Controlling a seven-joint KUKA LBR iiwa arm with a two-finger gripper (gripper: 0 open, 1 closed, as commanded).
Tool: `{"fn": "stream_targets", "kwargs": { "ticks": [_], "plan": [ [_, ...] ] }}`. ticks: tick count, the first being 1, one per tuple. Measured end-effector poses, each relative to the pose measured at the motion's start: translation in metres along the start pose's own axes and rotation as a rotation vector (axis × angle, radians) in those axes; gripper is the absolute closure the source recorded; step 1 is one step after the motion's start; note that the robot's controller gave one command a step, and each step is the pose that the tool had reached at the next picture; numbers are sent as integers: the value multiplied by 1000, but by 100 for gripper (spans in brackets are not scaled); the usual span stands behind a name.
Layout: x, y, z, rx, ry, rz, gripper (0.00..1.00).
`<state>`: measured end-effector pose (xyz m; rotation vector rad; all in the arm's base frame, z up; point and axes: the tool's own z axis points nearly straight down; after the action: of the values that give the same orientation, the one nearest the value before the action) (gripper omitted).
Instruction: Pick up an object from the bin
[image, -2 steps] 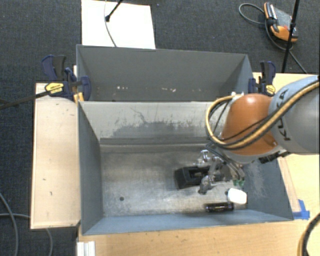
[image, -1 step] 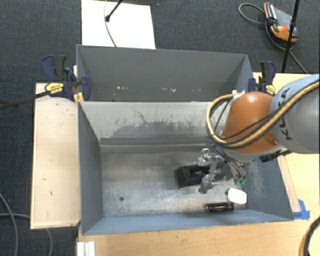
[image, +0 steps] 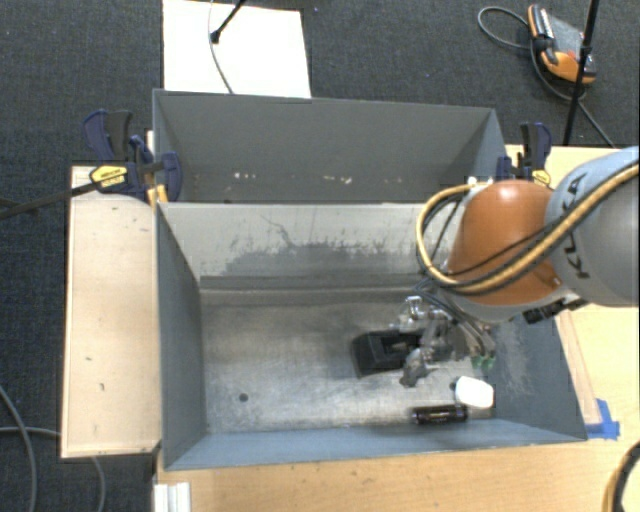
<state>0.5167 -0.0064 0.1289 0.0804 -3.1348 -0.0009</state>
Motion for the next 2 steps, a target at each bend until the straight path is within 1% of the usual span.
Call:
{"fn": "stream_targets", "kwargs": {
  "ticks": [1,2],
  "plan": [
    [1,0,-17,0,3,0,100],
    [0,0,-33,0,-2,1,100]
  ]
}}
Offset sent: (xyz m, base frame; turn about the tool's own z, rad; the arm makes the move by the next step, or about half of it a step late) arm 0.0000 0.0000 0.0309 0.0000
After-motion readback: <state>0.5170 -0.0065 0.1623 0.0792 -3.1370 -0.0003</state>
